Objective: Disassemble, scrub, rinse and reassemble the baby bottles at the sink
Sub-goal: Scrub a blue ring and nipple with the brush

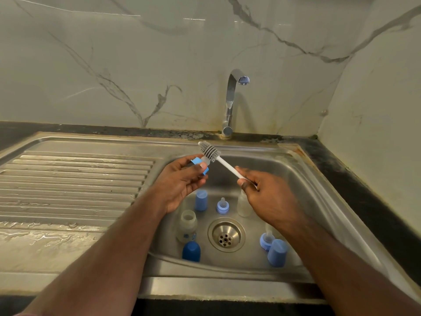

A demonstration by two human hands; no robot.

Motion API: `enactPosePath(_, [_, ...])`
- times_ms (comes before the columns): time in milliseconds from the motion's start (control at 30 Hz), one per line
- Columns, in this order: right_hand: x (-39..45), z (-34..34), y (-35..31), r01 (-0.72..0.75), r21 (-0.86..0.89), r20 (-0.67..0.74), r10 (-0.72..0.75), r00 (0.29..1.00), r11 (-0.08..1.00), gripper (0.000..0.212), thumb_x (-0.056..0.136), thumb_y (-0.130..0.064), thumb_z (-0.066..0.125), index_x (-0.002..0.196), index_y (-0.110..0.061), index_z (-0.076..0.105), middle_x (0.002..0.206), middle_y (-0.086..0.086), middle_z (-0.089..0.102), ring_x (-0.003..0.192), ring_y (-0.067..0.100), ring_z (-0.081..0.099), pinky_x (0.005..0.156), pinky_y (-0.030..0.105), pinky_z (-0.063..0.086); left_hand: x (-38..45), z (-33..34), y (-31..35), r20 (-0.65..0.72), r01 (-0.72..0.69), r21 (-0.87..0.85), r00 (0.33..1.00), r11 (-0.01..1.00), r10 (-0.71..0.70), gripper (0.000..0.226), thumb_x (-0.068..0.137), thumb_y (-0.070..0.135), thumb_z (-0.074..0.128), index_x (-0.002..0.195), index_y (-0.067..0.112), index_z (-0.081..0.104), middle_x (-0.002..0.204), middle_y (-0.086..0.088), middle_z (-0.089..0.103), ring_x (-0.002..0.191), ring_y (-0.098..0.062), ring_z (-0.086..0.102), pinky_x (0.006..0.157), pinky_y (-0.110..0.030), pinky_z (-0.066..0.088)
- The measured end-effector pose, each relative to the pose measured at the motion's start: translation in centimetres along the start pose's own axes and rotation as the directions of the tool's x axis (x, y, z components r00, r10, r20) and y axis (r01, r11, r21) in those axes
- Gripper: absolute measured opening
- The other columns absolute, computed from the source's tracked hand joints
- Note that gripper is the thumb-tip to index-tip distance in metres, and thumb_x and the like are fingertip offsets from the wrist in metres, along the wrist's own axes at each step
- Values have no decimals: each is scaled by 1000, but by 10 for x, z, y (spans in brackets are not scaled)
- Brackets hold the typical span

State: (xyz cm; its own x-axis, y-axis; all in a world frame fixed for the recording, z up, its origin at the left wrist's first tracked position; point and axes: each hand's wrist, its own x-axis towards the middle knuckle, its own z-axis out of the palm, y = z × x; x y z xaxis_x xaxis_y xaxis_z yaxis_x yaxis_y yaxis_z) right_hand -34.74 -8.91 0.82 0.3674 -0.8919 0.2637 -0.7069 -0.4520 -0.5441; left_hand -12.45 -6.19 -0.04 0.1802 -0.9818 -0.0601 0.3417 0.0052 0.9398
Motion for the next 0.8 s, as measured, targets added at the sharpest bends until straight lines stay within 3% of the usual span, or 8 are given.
enactPosePath(133, [-2, 1, -1, 27, -9, 37, -26, 999, 1000, 41, 103, -40, 49, 144, -39, 50, 107, -12, 68, 80, 5, 60, 66, 14, 45, 1, -3, 2, -28, -17, -13, 999, 1000, 16, 49, 80, 12, 79, 127, 13, 66, 118, -12, 69, 95, -16, 71, 77, -26, 58])
enactPosePath(200, [1, -3, 2, -14, -37, 12, 14, 1000, 999, 42, 104, -39, 47, 146, -37, 48, 104, -10, 67, 75, 4, 57, 66, 18, 45, 1, -4, 1, -14, -20, 1, 1000, 1000, 20, 45, 80, 14, 78, 124, 15, 69, 120, -13, 69, 96, -17, 69, 78, -26, 57])
enactPosePath(267, [3, -7, 8, -46, 13, -26, 47, 999, 999, 42, 104, -39, 48, 146, -37, 48, 112, -11, 67, 77, 0, 56, 68, 15, 43, 0, -3, 1, -13, -10, -20, 1000, 1000, 10, 34, 89, 16, 74, 122, 14, 70, 114, -13, 70, 93, -18, 69, 76, -26, 59])
enactPosePath(333, [-1, -7, 5, -18, 59, 0, 18, 1000, 998, 41, 102, -39, 51, 144, -39, 50, 106, -17, 66, 70, -5, 54, 60, 7, 39, -1, -3, 1, -31, 6, -39, 999, 999, -7, 27, 94, 25, 69, 117, 11, 70, 106, -16, 70, 86, -19, 69, 75, -27, 60])
enactPosePath(433, [-5, 0, -1, 29, 72, 47, -32, 998, 997, 40, 103, -37, 51, 143, -39, 51, 103, -19, 64, 70, -7, 54, 61, 2, 38, 0, -4, 3, -63, 45, -28, 997, 999, -46, 43, 96, 44, 63, 114, 5, 66, 98, -15, 73, 81, -19, 70, 73, -29, 59])
enactPosePath(533, [1, 0, 2, -24, 63, 6, 24, 1000, 998, 42, 103, -37, 49, 145, -38, 48, 100, -13, 66, 71, 4, 57, 57, 8, 43, 0, -5, 3, -43, 98, -42, 994, 994, -100, 56, 94, 52, 60, 117, 0, 65, 94, -13, 74, 77, -17, 70, 68, -27, 59])
enactPosePath(700, [-5, 1, -2, 32, 106, 38, -36, 999, 994, 41, 103, -37, 51, 143, -39, 50, 93, -22, 59, 67, -7, 53, 60, 5, 40, 0, -3, 4, -66, 140, -87, 987, 986, -146, 60, 96, 55, 58, 120, 0, 65, 87, -10, 73, 72, -15, 68, 63, -25, 58])
enactPosePath(800, [2, 1, 4, -27, 66, 14, 26, 1000, 997, 42, 104, -37, 48, 146, -37, 47, 89, -14, 61, 67, 3, 54, 58, 12, 42, 1, -6, 5, -21, 171, -122, 984, 978, -175, 62, 97, 56, 56, 126, 3, 65, 85, -8, 70, 67, -11, 64, 59, -22, 56])
